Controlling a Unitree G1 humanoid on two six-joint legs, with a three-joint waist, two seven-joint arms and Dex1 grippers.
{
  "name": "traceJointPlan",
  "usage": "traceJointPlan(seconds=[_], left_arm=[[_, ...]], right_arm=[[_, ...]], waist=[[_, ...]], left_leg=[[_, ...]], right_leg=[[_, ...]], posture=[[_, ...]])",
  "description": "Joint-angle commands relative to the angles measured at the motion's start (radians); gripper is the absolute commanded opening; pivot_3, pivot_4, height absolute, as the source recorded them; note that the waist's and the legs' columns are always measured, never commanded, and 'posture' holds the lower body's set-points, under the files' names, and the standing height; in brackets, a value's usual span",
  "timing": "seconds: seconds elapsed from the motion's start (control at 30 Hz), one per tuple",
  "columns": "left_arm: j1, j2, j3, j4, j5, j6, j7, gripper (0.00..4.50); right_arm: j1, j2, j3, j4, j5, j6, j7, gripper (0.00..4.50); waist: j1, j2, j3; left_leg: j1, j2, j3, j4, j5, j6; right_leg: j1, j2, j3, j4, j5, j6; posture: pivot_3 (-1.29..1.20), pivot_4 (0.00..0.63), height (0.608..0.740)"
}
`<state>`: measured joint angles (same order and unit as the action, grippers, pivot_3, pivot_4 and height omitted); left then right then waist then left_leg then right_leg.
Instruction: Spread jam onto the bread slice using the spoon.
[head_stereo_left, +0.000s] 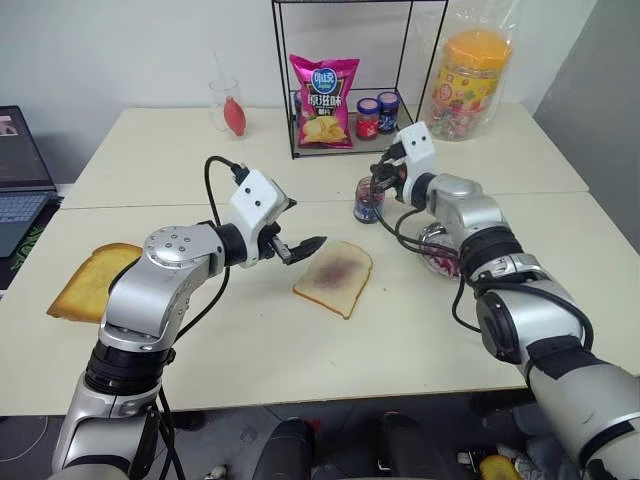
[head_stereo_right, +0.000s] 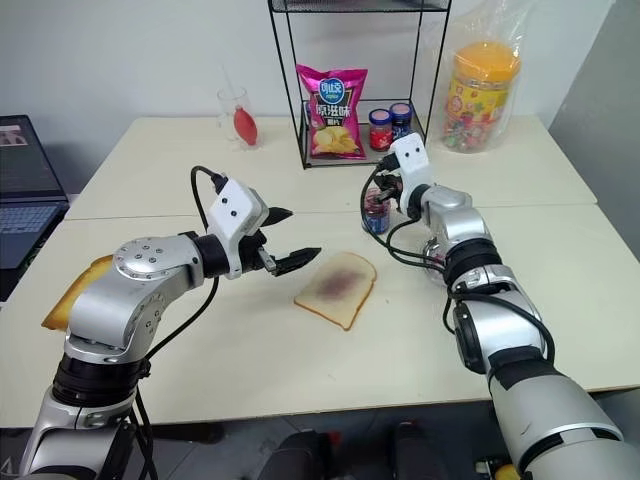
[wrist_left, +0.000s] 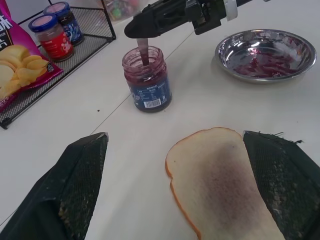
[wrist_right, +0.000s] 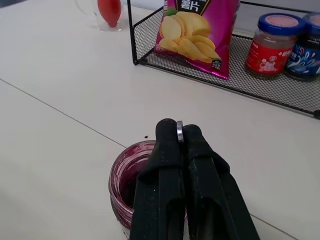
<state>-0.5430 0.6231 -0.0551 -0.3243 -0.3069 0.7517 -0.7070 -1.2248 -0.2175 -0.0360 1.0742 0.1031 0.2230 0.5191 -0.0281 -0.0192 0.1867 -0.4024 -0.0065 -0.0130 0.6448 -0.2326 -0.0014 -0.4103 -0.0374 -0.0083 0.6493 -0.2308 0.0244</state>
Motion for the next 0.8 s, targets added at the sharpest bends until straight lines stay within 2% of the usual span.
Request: traceJointPlan(seconds=[0.03,0.47,0.6,0.8], left_arm=[[0.000,0.008,0.008,-0.018,0.010,-0.030,0.007,4.50],[0.006,0.005,-0.001,-0.003,0.025,-0.050,0.001,4.50],[0.007,0.003,-0.005,-0.001,0.024,-0.051,0.002,4.50],[0.008,0.005,-0.004,0.005,0.025,-0.054,0.003,4.50]], right_arm=[[-0.029,0.023,-0.102,-0.029,0.100,0.084,-0.006,0.01],[-0.041,0.036,-0.225,-0.107,0.213,0.220,-0.060,0.01],[-0.045,0.021,-0.314,-0.102,0.289,0.282,-0.129,0.01],[-0.038,0.023,-0.356,-0.128,0.330,0.333,-0.165,0.01]], waist=[[0.000,0.000,0.000],[-0.001,0.000,0.000],[-0.001,0.000,0.000],[-0.002,0.000,0.000]], left_leg=[[0.000,0.000,0.000,0.000,0.000,0.000],[0.000,0.000,0.000,-0.001,0.000,0.000],[0.000,0.000,0.000,-0.001,0.000,0.000],[0.000,0.000,0.000,-0.001,0.000,0.000]], right_leg=[[0.000,0.000,0.000,0.000,0.000,0.000],[0.000,0.000,0.000,0.000,0.000,0.000],[0.000,0.000,0.000,0.000,0.000,0.000],[0.000,0.000,0.000,0.000,0.000,0.000]], posture=[[0.00,0.150,0.740],[0.00,0.150,0.740],[0.00,0.150,0.740],[0.00,0.150,0.740]])
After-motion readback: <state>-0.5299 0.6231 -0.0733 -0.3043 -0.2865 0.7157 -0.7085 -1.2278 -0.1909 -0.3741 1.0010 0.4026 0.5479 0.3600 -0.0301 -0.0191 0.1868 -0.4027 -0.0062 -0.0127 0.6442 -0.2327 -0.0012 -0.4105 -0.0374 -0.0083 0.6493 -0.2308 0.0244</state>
